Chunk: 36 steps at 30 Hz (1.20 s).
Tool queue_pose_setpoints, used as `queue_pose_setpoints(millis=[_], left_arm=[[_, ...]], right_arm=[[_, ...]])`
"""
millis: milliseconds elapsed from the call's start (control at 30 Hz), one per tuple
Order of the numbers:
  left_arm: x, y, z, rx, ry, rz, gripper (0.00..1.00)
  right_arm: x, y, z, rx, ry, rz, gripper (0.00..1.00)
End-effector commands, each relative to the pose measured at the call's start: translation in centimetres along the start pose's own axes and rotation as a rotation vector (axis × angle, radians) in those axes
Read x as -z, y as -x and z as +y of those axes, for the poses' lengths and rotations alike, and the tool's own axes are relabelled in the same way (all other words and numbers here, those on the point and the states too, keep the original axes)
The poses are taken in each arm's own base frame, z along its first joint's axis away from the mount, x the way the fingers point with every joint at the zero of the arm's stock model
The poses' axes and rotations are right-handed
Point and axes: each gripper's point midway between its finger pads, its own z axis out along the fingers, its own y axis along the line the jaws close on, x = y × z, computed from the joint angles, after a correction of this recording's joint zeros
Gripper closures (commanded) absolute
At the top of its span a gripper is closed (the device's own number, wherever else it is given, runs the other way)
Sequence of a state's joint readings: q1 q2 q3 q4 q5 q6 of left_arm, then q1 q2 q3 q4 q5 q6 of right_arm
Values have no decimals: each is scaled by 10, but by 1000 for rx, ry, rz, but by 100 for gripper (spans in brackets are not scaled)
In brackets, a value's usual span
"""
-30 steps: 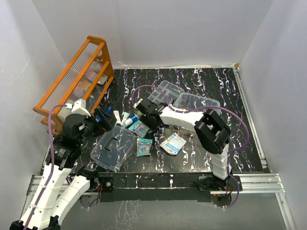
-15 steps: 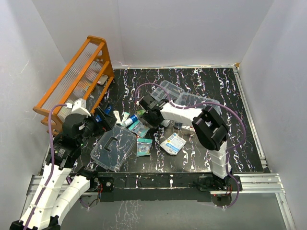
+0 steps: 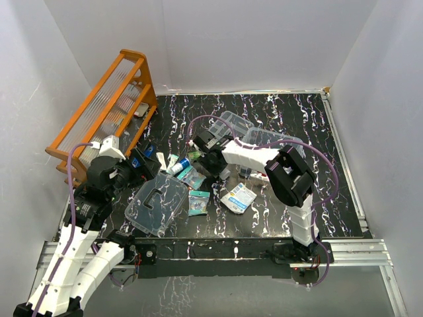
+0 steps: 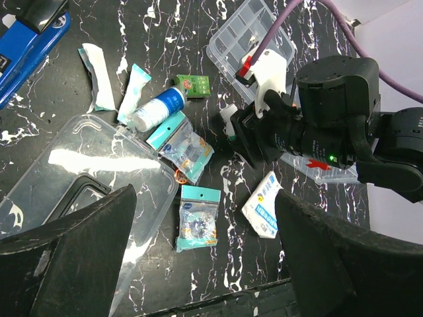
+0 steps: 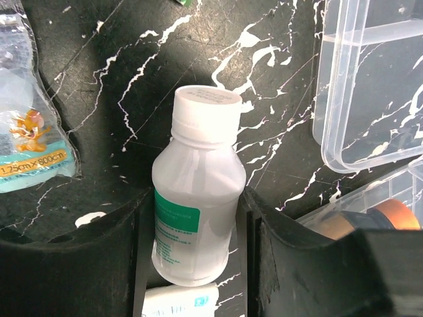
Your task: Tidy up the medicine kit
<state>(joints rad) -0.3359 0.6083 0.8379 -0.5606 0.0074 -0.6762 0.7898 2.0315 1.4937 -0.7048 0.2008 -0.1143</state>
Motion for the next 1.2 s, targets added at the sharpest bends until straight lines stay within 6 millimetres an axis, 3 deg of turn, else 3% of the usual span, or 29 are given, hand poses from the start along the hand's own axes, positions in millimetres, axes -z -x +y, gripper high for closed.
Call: queue_pose_setpoints(millis=[0,133,333,500,633,733,800,1000,1167], left_arm=[[-2,2,-1,-2,-5,-14,15],[-1,3,0,3,1,-20,15],[3,11,-1,-17,13,-32,14],[10,17,-4,-57,13,-39,14],[12,20,-10,-98,-10,-34,13],[13,19,-15,-128,-39,-18,11],[12,21,-14,-132,-25,-17,2],[12,25,-11,-156,-12,-39,1],[11,23,-14,-186,-30,-20,1]], right_arm=[[13,27,8,-98,51,-89,67],[36,54,6,-178,67,-183,71],[114,111,-12,-334,120,-424,72],[170,117,-33,-483,165,-575,74],[208,104,-62,-606,163,-693,75],[226,81,-87,-694,117,-735,75],[232,64,-102,-746,83,-748,75],[237,3,-136,-908,-12,-679,76],[222,-43,-149,-979,-97,-603,76]])
